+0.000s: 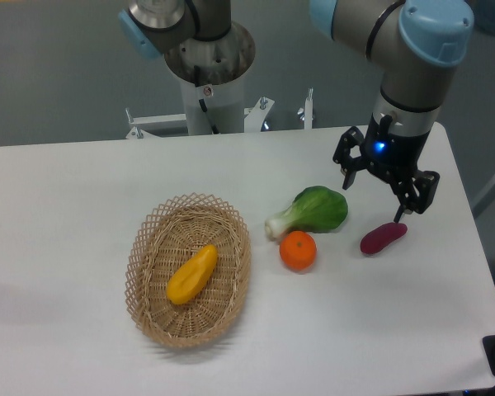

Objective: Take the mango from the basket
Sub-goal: 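Move the open gripper from beside the sweet potato over the basket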

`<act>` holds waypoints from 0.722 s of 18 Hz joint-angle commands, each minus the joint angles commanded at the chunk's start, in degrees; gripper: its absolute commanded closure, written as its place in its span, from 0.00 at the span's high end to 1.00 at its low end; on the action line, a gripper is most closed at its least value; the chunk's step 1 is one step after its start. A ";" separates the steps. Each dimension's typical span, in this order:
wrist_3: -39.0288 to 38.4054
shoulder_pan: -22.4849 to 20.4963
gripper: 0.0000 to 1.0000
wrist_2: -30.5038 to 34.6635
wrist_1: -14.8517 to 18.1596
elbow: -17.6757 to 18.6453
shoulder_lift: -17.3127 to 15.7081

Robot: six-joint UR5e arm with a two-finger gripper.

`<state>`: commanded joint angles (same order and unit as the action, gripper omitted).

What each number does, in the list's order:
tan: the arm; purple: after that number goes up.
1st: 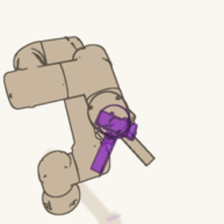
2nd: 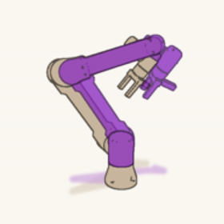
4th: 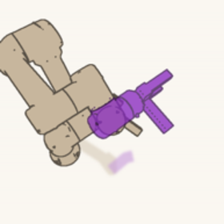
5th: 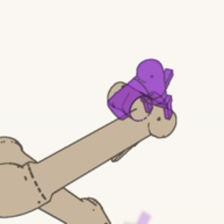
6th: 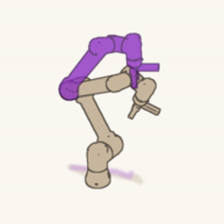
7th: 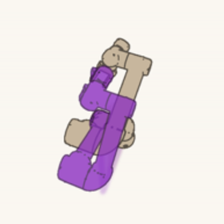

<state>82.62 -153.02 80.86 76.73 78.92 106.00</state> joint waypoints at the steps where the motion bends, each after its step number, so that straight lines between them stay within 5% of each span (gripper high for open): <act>1: 0.00 0.26 1.00 0.00 -0.26 0.87 0.00; 10: -6.14 2.45 1.00 -1.32 -1.40 5.27 -2.02; 13: -12.54 5.52 1.00 -1.14 -4.64 7.29 -2.20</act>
<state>70.08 -147.49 79.72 72.09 86.21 103.80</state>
